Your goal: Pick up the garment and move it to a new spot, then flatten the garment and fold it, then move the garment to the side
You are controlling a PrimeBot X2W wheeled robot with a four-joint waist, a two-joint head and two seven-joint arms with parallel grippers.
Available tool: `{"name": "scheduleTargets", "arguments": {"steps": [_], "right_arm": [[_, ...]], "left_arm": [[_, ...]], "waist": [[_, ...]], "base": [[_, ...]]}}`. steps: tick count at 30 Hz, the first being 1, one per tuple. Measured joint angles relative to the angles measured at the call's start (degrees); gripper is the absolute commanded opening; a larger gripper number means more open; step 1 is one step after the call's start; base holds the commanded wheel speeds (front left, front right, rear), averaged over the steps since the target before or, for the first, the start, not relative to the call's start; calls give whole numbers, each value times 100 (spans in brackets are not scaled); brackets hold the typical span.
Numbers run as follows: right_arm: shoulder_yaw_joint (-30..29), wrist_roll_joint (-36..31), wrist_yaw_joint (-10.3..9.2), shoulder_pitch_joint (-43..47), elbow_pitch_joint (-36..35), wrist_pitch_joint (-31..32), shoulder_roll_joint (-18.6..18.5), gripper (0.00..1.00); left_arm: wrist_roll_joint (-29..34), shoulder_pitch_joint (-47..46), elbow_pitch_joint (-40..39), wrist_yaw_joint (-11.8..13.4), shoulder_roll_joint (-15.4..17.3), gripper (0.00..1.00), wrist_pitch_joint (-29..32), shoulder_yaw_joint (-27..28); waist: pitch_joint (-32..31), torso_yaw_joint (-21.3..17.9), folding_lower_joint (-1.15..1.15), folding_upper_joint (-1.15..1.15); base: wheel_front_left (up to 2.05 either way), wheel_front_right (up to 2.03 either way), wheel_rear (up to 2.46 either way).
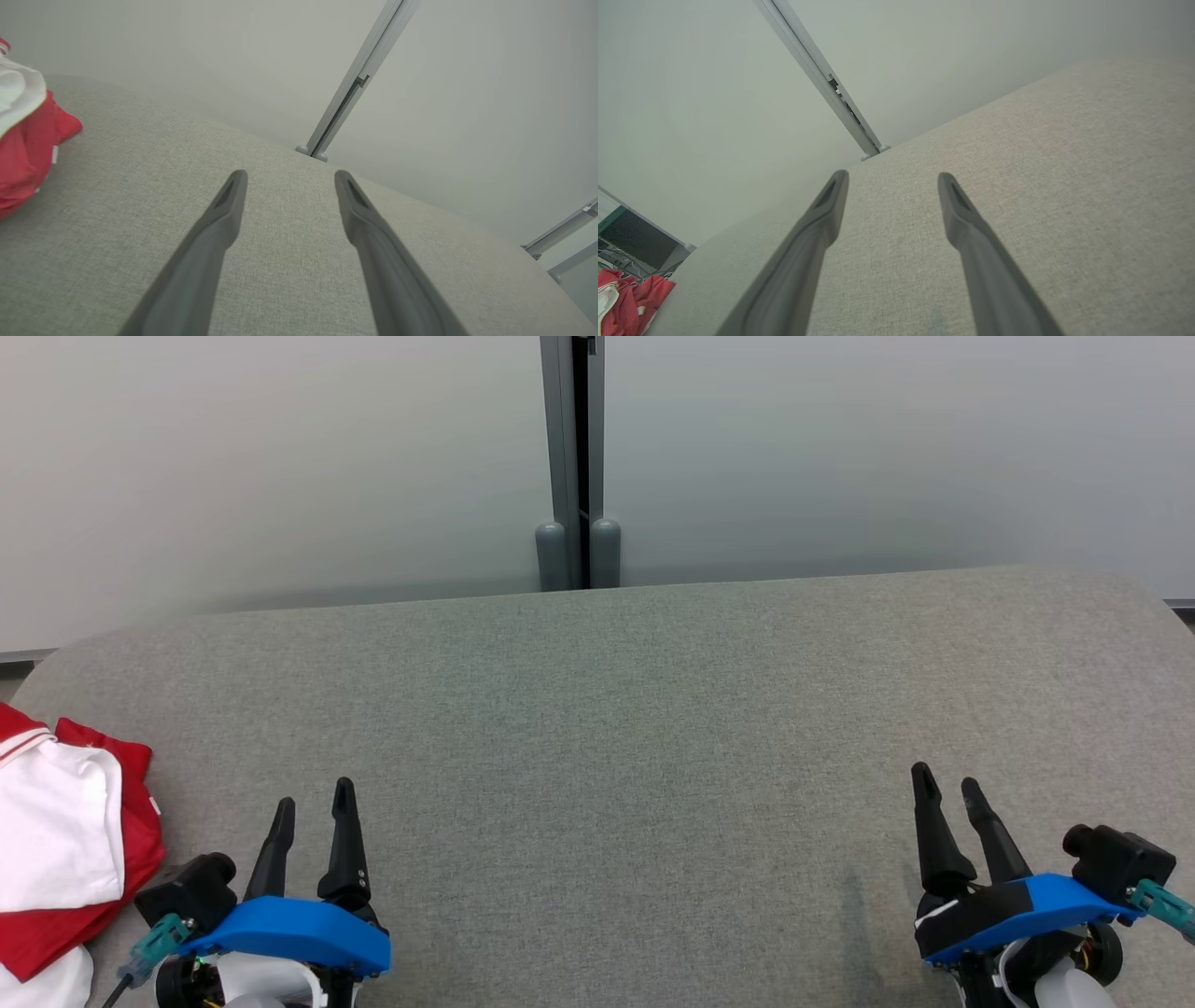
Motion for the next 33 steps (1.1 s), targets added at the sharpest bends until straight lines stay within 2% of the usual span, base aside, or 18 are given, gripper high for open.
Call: {"name": "scheduleTargets", "arguments": {"steps": [24, 33], "right_arm": [[-131, -1288, 1, -74, 216, -319, 3, 100], [-220, -1697, 1, -87, 75, -436, 2, 100]], "left_arm": [[1329, -4, 256, 116, 43, 100, -325, -236], [1753, 0, 225, 197, 45, 100, -432, -223]], "waist": [[7, -18, 0, 0], [-9, -17, 0, 0]], "base": [[0, 0, 0], [0, 0, 0]]}}
